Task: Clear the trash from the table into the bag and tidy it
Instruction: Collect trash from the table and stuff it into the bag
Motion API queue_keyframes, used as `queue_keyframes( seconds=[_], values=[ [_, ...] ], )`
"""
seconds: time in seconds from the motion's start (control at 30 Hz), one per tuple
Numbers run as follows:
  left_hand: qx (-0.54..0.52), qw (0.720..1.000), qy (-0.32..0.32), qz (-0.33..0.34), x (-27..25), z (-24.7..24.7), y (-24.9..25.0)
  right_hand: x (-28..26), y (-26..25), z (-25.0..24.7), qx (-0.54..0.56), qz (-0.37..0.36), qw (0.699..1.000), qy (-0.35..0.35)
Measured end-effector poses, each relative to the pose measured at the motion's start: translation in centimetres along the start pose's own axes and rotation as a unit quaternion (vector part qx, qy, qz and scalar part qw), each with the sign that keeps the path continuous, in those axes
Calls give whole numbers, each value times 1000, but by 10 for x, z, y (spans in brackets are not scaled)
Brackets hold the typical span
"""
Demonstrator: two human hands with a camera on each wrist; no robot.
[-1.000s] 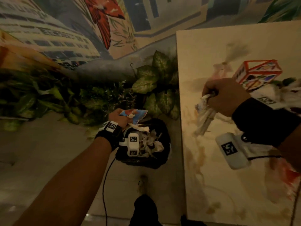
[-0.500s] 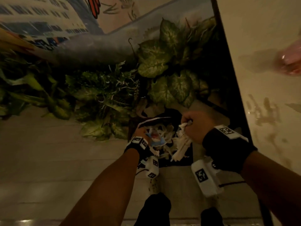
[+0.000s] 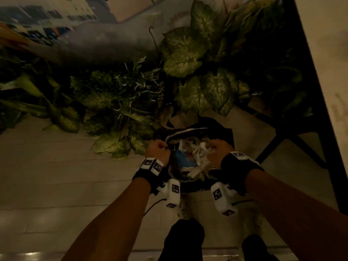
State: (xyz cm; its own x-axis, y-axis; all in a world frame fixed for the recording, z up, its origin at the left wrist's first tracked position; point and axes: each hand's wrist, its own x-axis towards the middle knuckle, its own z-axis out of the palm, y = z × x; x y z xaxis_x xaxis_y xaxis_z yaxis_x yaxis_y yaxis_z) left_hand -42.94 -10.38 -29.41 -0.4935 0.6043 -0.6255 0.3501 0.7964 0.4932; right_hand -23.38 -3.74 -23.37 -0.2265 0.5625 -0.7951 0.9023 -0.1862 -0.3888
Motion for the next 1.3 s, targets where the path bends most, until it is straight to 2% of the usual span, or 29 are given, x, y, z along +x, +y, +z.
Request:
queue_keyframes(
  seconds=[0.07, 0.17, 0.23, 0.3, 0.37, 0.57, 0.73, 0.83, 0.93, 1.03, 1.13, 1.3],
  values=[
    [-17, 1000, 18, -17, 1, -12, -3, -5, 2, 6, -31, -11, 998, -50],
    [-47, 998, 33, -32, -5, -27, 2, -16, 9, 7, -8, -2, 1000, -24],
    [-52, 998, 41, -18, -14, -33, 11, -32, 5, -6, -21, -21, 999, -33],
    [-51, 997, 50, 2, -26, -38, 24, -50, -1, -26, -41, -48, 997, -42],
    [-64, 996, 53, 22, -42, -42, 42, -71, -7, -49, -45, -79, 996, -21],
    [-52, 992, 68, 94, -103, -45, 133, -160, 1, -141, -112, -175, 978, 32],
    [-46, 979, 100, 169, -159, -36, 210, -226, 68, -224, -156, -188, 967, 76],
    [-42, 971, 107, 209, -207, -11, 259, -263, 142, -275, -164, -162, 967, 109],
    [-10, 964, 81, 255, -244, 25, 302, -286, 215, -321, -181, -111, 968, 134],
    [29, 956, 24, 291, -272, 69, 337, -303, 267, -355, -184, -58, 969, 156],
    [81, 946, 1, 314, -294, 112, 367, -312, 294, -375, -194, -36, 962, 190],
    [199, 920, -32, 336, -301, 158, 404, -300, 312, -384, -166, -21, 964, 208]
  ],
)
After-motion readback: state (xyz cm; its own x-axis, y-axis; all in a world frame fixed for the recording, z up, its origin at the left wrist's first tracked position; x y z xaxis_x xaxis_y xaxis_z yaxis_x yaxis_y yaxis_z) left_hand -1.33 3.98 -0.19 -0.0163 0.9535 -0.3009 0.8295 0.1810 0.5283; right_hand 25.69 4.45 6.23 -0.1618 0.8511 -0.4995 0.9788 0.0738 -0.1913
